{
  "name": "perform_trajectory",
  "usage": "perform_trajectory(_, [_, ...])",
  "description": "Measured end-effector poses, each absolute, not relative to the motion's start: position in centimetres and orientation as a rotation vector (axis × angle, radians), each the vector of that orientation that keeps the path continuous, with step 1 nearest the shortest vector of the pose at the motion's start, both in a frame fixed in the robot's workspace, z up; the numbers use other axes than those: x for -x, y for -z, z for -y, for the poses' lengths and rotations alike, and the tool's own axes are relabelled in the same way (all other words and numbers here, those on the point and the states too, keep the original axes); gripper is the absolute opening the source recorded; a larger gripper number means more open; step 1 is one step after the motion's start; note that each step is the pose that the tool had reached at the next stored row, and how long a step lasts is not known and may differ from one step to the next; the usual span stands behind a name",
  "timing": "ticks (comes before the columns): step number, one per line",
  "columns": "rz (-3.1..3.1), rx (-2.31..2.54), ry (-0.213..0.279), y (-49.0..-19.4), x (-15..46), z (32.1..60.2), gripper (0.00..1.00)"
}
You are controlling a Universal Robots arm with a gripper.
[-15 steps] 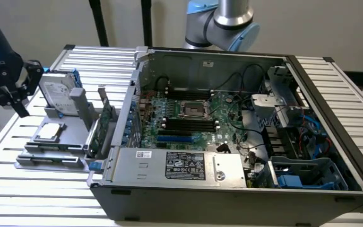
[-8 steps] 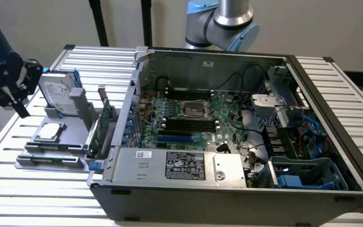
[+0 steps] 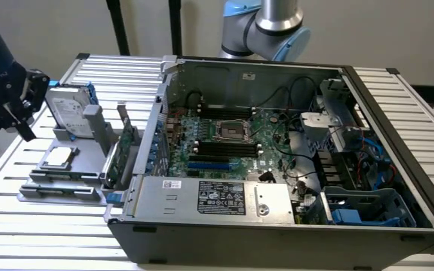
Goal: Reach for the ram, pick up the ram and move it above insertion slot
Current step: 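Pick up the ram and move it above insertion slot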
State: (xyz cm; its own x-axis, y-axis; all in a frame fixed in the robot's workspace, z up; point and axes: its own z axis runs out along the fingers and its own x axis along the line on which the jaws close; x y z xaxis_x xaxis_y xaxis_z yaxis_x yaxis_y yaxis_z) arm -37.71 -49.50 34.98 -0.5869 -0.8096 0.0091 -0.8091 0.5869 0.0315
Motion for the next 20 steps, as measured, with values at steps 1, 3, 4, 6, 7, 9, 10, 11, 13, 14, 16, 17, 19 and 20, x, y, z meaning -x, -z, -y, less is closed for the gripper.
perform_trajectory(1, [2.765, -1.442, 0.037, -34.97, 37.71, 49.50, 0.11])
perform_trajectory(3, [2.739, -1.491, 0.036, -34.96, 37.71, 49.50, 0.11])
perform_trajectory(4, [2.725, -1.516, 0.036, -34.94, 37.71, 49.50, 0.11])
perform_trajectory(6, [2.696, -1.566, 0.035, -34.92, 37.71, 49.50, 0.11])
perform_trajectory(7, [2.682, -1.590, 0.034, -34.91, 37.71, 49.50, 0.11])
perform_trajectory(9, [2.653, -1.641, 0.032, -34.87, 37.71, 49.50, 0.11])
perform_trajectory(10, [2.639, -1.664, 0.031, -34.85, 37.71, 49.50, 0.11])
perform_trajectory(11, [2.625, -1.688, 0.029, -34.81, 37.71, 49.50, 0.11])
perform_trajectory(13, [2.597, -1.737, 0.026, -34.72, 37.71, 49.50, 0.11])
perform_trajectory(14, [2.584, -1.759, 0.024, -34.66, 37.72, 49.50, 0.11])
perform_trajectory(16, [2.557, -1.803, 0.020, -34.52, 37.71, 49.49, 0.11])
perform_trajectory(17, [2.544, -1.823, 0.019, -34.43, 37.71, 49.49, 0.11])
perform_trajectory(19, [2.516, -1.863, 0.017, -34.28, 37.71, 49.47, 0.11])
perform_trajectory(20, [2.501, -1.884, 0.016, -34.20, 37.71, 49.47, 0.11])
